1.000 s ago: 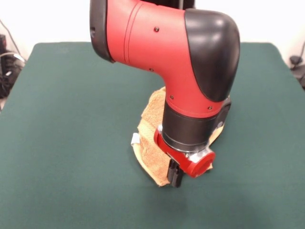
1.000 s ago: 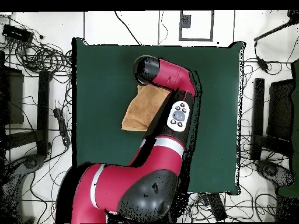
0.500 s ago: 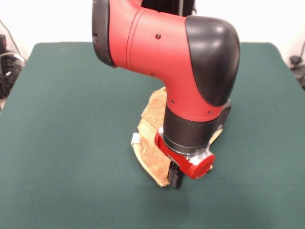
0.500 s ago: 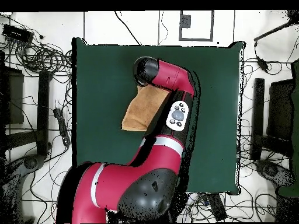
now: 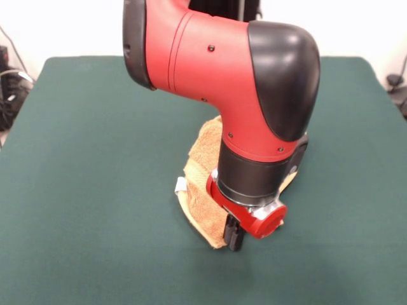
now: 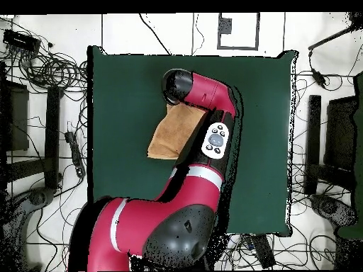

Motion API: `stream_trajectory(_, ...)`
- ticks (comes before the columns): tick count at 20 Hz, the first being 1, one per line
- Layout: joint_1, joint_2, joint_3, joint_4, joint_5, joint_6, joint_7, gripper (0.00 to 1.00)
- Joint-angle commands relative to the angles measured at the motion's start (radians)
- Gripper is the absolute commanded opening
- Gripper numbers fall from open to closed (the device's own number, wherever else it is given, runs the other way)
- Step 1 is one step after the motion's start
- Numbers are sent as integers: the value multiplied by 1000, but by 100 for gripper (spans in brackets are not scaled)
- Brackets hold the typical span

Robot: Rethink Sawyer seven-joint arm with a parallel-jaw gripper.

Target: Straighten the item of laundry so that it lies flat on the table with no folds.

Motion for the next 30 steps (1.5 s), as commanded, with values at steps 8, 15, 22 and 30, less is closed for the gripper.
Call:
stream_trajectory(8,8,-8,95,47,0,59,140,0)
stream_trajectory(15,3,0,92,21,3,81,142,100)
stream_trajectory(22,2,1,99,12,6,90,138,100)
stream_trajectory(30,0,5,93,-3,-4,78,123,100)
